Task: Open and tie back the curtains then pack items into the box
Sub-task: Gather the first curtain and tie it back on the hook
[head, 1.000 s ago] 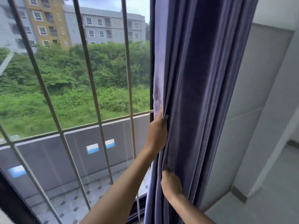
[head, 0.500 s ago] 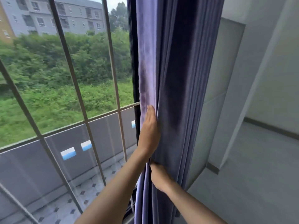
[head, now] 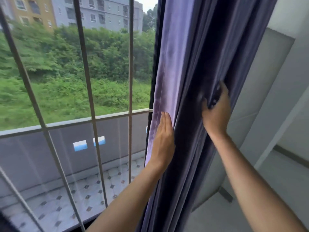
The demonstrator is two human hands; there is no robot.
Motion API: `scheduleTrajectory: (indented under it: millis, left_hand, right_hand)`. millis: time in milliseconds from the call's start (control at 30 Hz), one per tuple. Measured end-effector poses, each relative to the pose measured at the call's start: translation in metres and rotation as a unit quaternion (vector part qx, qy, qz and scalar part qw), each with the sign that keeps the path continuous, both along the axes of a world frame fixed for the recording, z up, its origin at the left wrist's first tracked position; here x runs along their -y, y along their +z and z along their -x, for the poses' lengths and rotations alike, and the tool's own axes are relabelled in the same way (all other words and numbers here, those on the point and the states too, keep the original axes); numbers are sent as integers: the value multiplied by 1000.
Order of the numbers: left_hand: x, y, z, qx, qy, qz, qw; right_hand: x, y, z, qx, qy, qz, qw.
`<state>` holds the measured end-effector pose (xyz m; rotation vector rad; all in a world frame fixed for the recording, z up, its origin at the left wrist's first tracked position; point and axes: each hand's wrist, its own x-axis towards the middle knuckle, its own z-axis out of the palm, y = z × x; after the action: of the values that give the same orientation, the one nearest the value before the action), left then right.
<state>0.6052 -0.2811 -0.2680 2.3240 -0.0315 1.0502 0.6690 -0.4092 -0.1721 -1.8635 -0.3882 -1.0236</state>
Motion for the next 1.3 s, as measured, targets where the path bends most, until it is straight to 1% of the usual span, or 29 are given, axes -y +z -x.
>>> scheduleTrajectory:
  millis: [100, 200, 267, 333, 433, 500, 567, 667, 733, 867, 1033, 1167, 1233, 1300]
  left_hand:
    - [7, -1, -2, 5, 13, 18, 1000]
    - [11, -1, -4, 5, 20, 28, 999]
    - [13, -1, -6, 1, 20, 28, 999]
    - [14, -1, -6, -2, 21, 30, 999]
    - [15, 1, -4, -10, 11, 44, 999]
    - [16, 1, -2, -10, -1, 52, 999]
    - [16, 1, -1, -7, -7, 55, 998]
    - [17, 2, 0, -16, -27, 79, 996]
    - [16, 4, 4, -23, -42, 95, 994]
    - [13, 3, 10, -12, -62, 106, 992]
    - [7, 0, 2, 0, -63, 123, 990]
    - [6, 1, 1, -13, -91, 134, 987]
    - [6, 2, 4, -17, -116, 142, 983]
    - [4, 2, 7, -16, -142, 152, 978]
  right_hand:
    - [0, -8, -2, -39, -18, 36, 998]
    - [-5, -23, 2, -43, 28, 48, 998]
    - [-11, -43, 1, -52, 58, 70, 994]
    - [-17, -71, 2, -94, 84, 97, 987]
    - [-27, -116, 16, -173, 85, 140, 971]
    - [-33, -139, 34, -242, 100, 117, 958]
    - [-39, -161, 48, -315, 89, 102, 940]
    - [-44, -201, 53, -335, 53, 186, 922]
    - [-46, -222, 59, -360, 35, 194, 912]
    - [-50, -243, 71, -364, 7, 167, 916]
    - [-57, -246, 78, -345, -11, 219, 913]
    - [-61, -247, 81, -331, -42, 243, 911]
    - [-66, -249, 82, -326, -77, 273, 902]
    - [-69, -249, 83, -321, -89, 298, 895]
